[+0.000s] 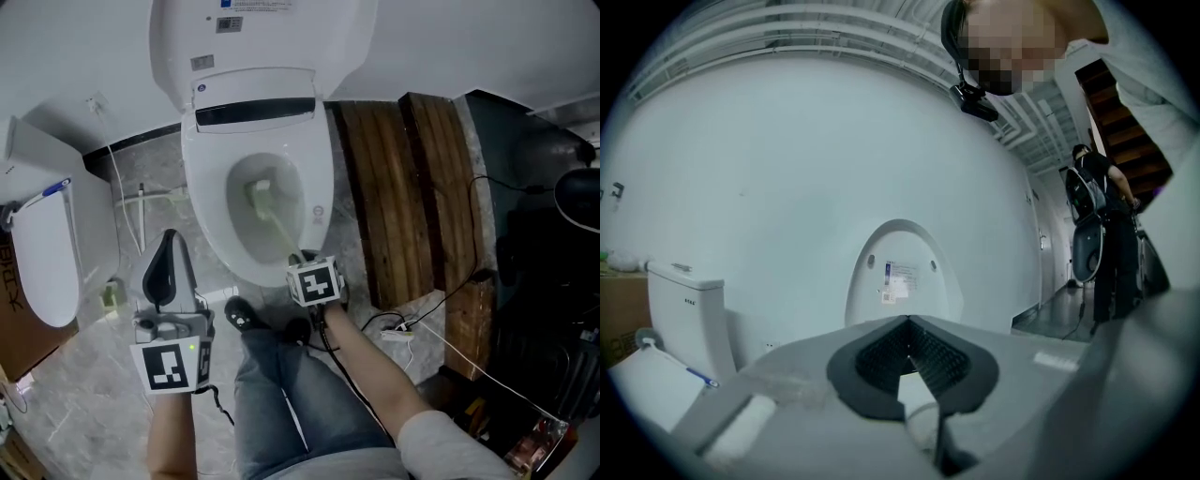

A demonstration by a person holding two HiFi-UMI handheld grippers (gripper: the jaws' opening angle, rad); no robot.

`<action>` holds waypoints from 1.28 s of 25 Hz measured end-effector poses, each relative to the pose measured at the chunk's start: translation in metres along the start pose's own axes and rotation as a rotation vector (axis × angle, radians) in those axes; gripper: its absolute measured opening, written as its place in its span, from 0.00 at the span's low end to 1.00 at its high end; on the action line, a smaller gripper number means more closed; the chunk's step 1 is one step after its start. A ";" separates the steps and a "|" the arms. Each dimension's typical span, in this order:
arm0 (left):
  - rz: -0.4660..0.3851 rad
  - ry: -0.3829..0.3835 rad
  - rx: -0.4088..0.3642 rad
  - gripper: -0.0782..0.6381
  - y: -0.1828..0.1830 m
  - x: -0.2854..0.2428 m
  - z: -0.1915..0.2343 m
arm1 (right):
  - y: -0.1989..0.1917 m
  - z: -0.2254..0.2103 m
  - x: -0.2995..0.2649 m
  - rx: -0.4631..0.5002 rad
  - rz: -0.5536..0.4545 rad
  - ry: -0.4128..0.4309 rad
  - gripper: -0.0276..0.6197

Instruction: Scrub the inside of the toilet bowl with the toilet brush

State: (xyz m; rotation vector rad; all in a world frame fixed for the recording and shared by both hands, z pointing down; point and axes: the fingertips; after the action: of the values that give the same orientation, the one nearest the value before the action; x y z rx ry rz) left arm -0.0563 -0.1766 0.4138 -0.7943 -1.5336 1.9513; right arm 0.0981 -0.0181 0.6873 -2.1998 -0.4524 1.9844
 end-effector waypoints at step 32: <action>-0.090 0.054 -0.066 0.11 0.144 0.112 -0.105 | 0.019 0.017 0.271 0.104 -0.447 0.015 0.16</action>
State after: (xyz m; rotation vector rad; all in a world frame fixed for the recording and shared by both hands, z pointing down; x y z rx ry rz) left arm -0.0637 -0.0578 0.2404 -0.7850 -1.5810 1.8091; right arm 0.1061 0.0484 0.4233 -1.8480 -0.7446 1.7094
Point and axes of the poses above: the fingertips, and each gripper's own axes: x backward along the fingers, z to its left, y out of its top, and after that the axes turned 6 degrees about x, right-handed
